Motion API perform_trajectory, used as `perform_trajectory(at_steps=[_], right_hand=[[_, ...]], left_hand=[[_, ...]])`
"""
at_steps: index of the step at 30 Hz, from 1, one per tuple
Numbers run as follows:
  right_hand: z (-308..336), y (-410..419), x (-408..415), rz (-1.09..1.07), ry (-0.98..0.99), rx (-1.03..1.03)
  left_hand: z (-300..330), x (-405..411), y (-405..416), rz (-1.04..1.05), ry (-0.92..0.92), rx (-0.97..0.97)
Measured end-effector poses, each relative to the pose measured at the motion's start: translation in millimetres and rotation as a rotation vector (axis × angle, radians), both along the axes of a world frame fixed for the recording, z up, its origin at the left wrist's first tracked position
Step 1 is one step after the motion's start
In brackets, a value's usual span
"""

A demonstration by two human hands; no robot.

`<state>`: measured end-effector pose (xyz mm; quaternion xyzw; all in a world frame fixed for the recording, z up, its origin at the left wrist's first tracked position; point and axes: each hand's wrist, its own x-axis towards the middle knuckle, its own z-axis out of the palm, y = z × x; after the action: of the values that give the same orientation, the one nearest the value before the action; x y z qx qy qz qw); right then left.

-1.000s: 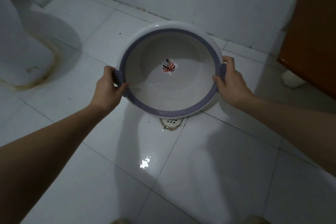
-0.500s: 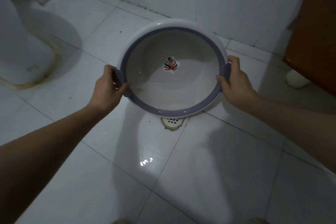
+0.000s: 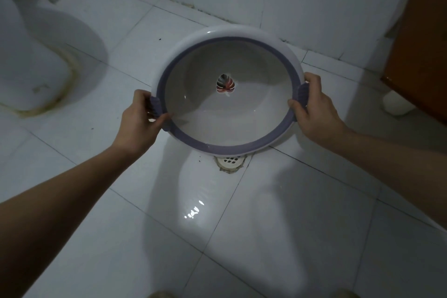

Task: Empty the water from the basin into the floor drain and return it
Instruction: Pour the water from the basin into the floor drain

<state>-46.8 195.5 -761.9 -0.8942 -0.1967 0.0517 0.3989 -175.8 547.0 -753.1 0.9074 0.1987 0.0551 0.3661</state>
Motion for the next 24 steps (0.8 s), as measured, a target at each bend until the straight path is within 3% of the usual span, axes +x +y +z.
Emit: perform_trajectory(at_steps=[24], right_hand=[[6.2, -5.6, -10.7, 0.004, 0.011, 0.003]], left_hand=[[-6.7, -4.4, 4.3, -0.040, -0.024, 0.049]])
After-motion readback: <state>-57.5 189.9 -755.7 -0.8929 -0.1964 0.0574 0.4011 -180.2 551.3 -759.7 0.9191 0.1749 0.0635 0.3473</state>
